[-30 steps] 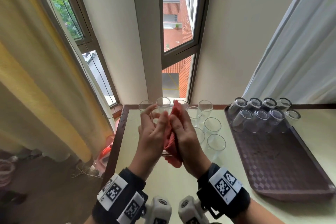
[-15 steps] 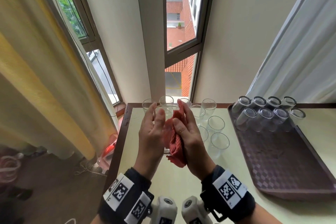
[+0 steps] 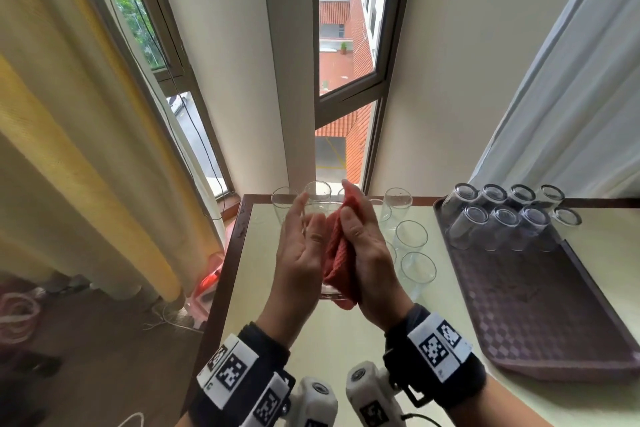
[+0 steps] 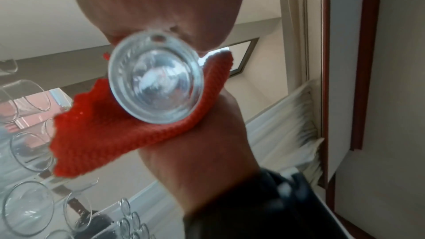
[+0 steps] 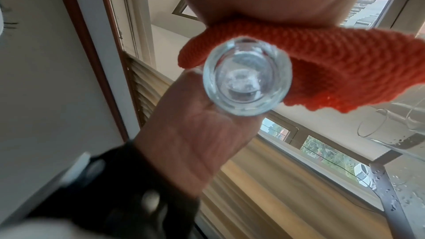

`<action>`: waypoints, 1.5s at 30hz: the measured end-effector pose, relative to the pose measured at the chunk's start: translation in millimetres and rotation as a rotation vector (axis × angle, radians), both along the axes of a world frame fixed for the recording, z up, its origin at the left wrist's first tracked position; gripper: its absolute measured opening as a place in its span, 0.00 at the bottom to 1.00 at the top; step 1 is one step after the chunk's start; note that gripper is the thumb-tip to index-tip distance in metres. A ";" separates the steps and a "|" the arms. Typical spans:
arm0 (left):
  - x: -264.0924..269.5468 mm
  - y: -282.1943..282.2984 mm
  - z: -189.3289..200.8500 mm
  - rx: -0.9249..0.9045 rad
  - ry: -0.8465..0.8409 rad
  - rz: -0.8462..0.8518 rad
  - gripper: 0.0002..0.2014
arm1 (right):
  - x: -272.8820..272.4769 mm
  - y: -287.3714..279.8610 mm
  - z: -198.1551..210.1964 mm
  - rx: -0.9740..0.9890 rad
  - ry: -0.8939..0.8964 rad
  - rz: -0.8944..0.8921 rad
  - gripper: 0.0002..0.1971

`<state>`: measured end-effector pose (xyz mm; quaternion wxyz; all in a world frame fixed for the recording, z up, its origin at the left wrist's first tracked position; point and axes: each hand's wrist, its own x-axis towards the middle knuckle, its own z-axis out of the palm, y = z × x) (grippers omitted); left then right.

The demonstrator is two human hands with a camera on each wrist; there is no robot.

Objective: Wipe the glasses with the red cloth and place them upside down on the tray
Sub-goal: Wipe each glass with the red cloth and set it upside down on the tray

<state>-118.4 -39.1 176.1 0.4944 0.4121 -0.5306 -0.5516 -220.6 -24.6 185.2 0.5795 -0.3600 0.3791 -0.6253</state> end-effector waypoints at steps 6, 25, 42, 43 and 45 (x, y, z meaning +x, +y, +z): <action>-6.5 0.9 3.6 -0.032 -0.059 0.026 0.29 | -7.5 -3.2 1.9 -0.056 -0.010 0.074 0.25; -12.1 2.8 -8.2 0.016 -0.052 0.093 0.43 | -10.7 4.6 -7.6 -0.083 0.020 0.043 0.24; -20.1 18.8 6.3 -0.026 0.049 0.064 0.23 | -17.1 -1.3 0.5 -0.040 -0.046 0.019 0.23; -20.1 20.3 4.7 -0.032 0.048 0.062 0.20 | -17.7 -3.2 2.7 -0.038 -0.052 0.025 0.23; -18.8 21.8 2.7 -0.009 0.065 0.080 0.21 | -17.0 -3.0 6.2 -0.038 -0.034 0.052 0.23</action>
